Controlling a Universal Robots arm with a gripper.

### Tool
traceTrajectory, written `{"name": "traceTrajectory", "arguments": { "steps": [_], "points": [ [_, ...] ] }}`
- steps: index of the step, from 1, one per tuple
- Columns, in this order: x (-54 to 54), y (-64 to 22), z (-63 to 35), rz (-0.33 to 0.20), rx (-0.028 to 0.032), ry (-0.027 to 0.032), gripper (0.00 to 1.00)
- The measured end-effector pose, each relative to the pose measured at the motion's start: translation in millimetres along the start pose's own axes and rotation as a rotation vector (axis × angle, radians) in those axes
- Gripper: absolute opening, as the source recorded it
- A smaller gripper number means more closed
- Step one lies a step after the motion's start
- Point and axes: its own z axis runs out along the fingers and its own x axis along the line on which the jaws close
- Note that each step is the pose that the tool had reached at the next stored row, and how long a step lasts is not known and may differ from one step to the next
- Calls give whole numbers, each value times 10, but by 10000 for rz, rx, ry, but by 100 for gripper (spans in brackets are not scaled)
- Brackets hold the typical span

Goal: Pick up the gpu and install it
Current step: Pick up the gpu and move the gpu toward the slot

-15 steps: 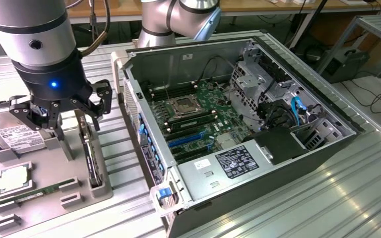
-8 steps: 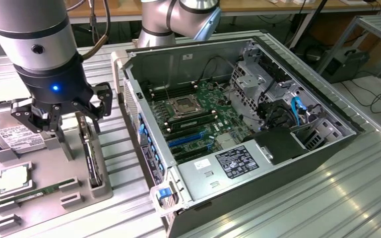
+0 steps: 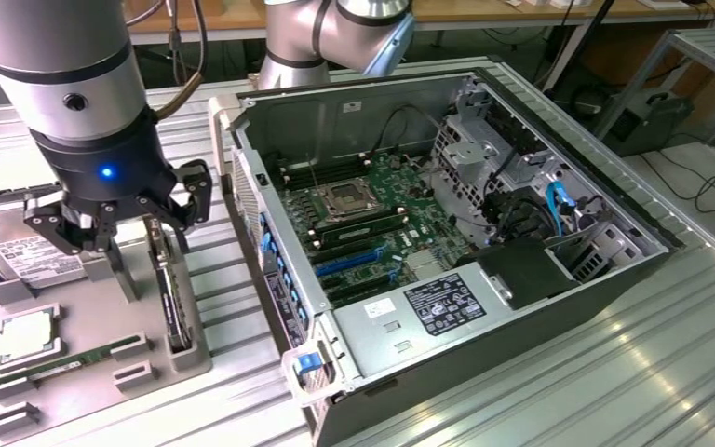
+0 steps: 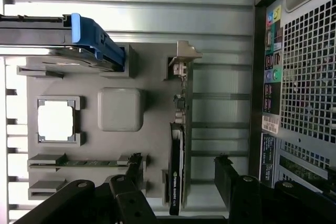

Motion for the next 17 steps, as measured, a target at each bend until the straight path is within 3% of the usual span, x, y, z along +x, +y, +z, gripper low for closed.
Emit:
{"name": "traceTrajectory", "arguments": {
  "steps": [17],
  "points": [
    [4,-29,144,-119,-4,12,66]
  ]
}}
